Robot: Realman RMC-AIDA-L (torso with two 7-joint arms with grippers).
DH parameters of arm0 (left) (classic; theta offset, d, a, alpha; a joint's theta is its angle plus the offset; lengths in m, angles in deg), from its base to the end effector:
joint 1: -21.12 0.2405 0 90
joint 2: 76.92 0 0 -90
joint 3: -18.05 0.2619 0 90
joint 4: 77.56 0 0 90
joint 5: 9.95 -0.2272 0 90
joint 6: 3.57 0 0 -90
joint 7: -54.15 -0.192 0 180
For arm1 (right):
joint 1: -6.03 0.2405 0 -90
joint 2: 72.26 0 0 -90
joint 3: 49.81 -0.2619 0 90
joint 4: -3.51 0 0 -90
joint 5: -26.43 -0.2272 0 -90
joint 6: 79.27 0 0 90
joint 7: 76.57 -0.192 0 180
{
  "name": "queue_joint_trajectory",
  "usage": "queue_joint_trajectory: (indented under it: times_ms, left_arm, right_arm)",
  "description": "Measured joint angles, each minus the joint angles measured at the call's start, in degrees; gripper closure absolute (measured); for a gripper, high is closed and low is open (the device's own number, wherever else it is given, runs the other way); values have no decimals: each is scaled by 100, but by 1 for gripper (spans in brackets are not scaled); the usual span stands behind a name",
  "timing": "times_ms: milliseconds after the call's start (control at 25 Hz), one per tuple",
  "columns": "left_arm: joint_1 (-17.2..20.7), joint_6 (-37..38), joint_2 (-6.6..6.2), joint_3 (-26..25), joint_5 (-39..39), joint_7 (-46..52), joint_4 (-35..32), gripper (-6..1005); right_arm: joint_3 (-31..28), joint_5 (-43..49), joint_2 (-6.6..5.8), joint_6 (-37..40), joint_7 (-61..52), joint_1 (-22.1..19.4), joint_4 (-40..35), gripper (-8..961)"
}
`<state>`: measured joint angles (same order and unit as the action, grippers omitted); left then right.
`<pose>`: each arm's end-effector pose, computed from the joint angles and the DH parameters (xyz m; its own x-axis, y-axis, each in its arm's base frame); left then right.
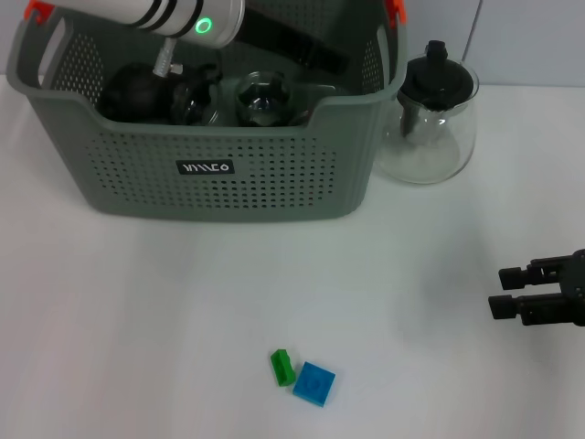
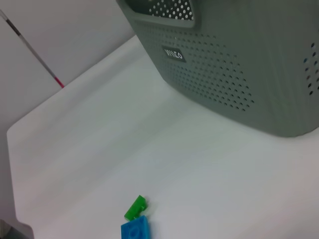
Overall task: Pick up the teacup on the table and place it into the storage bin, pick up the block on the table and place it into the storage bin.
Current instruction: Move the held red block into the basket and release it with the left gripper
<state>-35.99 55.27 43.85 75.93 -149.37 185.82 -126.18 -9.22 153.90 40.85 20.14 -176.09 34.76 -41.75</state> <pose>-0.1022 0.5161 -0.0553 0.8392 0.4748 0.2651 0.5429 -0.7038 -0.4581 0.2969 0.3359 0.0020 0.7460 -0.6154 -0.2544 -0.6404 -0.7677 -0.0208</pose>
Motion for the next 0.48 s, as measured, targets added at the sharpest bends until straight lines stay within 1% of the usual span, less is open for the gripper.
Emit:
queue_joint_trajectory:
  times_ms: [160,240,320,360,480]
  left_arm:
    - [27,382,0,-64,77,6,-256,233]
    - [187,913,2,-177,367,-21,-758,176]
    - [441,1579,8,-300,953,-154,-1404,119]
    - [623,2060,2,-377,1471,-287,-1810,90]
    - [1086,3390,-51,-499,2759,-833,-2635,89]
  right_arm:
    - [-7,7,0,0,32,0,0,294]
    - [-8,9,-1,0,40,0,-1,294]
    - [-12,8,-1,-1,41,-1,0,294]
    - [-13,7,0,-2,42,0,0,294]
    - [-32,7,-2,0,62,-2,0,295]
